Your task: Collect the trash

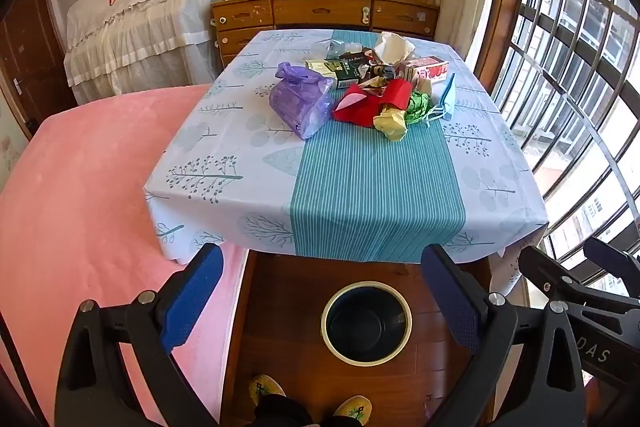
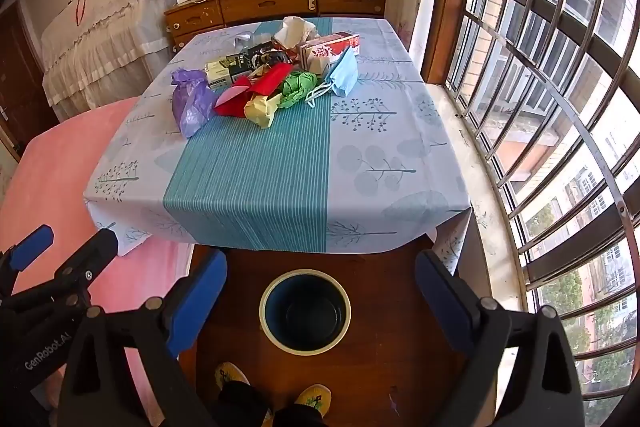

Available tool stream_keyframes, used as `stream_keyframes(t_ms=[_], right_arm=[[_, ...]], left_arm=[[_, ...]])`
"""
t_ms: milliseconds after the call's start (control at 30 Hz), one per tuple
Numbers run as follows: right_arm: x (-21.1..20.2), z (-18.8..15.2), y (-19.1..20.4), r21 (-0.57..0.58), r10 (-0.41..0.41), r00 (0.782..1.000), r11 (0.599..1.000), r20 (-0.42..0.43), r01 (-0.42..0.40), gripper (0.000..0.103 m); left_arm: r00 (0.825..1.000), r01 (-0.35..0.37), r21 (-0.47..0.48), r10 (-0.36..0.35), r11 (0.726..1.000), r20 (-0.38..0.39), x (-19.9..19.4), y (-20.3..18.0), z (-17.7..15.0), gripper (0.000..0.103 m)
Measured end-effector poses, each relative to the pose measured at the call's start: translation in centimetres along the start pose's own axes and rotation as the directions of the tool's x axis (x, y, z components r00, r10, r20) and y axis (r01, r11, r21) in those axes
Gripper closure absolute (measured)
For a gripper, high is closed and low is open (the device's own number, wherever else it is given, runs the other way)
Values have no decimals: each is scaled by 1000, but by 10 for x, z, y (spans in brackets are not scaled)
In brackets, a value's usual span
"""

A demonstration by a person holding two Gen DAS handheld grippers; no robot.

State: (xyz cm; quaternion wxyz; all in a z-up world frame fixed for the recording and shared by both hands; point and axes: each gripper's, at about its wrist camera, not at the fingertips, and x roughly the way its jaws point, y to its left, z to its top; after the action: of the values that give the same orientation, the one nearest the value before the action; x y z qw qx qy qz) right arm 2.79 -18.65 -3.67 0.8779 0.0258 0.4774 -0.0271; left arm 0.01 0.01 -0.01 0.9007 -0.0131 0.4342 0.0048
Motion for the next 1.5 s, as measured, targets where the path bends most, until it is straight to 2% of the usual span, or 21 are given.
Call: stream_keyframes(t_ms=[1500], right_arm=[[-13, 4, 8, 21, -11, 1000, 1000, 23, 10, 12]], left_arm=[[1000, 17, 38, -18, 999, 24, -4, -2, 11, 5]])
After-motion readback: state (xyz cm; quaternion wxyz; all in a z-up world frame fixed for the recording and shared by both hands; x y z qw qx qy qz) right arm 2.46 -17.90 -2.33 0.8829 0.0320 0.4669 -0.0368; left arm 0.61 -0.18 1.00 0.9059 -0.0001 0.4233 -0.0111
